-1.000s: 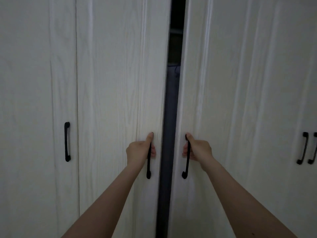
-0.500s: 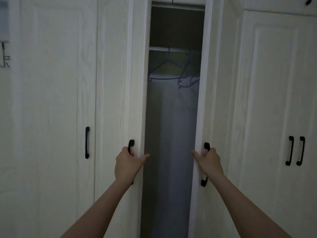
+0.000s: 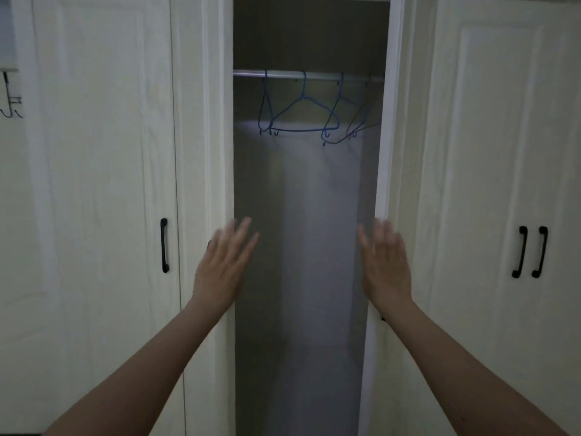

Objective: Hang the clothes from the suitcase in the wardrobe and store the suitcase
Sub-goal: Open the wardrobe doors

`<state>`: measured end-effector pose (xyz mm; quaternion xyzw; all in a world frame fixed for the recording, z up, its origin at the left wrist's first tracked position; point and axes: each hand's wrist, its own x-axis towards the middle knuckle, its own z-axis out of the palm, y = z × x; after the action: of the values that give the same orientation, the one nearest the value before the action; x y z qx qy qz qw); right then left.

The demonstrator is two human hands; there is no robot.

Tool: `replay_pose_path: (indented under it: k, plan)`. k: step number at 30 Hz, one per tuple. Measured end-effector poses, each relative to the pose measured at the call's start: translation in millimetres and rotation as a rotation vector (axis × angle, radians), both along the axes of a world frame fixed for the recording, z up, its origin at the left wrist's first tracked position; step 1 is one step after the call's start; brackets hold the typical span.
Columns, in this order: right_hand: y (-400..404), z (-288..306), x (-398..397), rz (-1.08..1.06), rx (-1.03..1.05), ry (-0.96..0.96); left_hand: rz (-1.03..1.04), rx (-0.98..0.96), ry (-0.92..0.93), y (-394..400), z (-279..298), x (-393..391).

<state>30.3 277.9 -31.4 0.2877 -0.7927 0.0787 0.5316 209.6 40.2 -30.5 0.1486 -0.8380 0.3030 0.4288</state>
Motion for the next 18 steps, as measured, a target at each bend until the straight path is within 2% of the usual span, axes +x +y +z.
replay_pose_path:
  k: [1,3,6,9,18]
  plan:
    - [-1,-3,-4,-0.025,0.147,0.115,0.069,-0.138,-0.175,4,2,1]
    - [-5,-5,-3,-0.15,0.43,0.15,0.259,-0.25,-0.467,6,4,0]
    - [-1,8,17,-0.48,0.838,-0.099,0.437,-0.394,-0.584,3,10,4]
    - [4,8,27,-0.627,0.938,-0.122,0.407,-0.385,-0.549,-5,6,8]
    - [16,5,43,-0.784,1.014,-0.093,0.256,-0.327,-0.481,-33,3,49]
